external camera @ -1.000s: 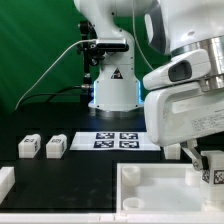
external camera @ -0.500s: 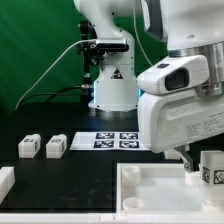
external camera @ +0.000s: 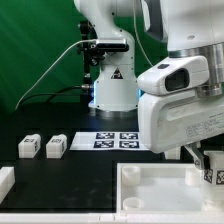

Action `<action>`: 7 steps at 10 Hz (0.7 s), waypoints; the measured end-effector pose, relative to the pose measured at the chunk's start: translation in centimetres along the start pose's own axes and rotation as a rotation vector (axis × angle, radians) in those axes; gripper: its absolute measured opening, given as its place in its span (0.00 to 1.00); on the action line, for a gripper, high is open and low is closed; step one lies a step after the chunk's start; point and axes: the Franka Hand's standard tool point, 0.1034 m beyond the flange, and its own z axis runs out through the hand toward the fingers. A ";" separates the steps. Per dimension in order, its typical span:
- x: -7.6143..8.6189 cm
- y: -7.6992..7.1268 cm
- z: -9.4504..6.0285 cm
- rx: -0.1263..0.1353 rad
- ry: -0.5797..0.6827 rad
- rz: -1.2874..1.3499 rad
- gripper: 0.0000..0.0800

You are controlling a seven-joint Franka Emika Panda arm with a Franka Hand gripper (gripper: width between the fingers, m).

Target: Assemble one leg

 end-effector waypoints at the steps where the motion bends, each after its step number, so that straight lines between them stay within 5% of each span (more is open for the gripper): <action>1: 0.0 0.0 0.0 0.000 0.000 0.010 0.40; 4: 0.1 0.0 0.0 0.006 0.001 0.138 0.40; 7: 0.6 -0.2 0.1 0.035 0.021 0.710 0.40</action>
Offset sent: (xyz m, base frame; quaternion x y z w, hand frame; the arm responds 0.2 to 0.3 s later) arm 0.0000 0.0000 0.0000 0.0000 0.0000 0.0899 0.9960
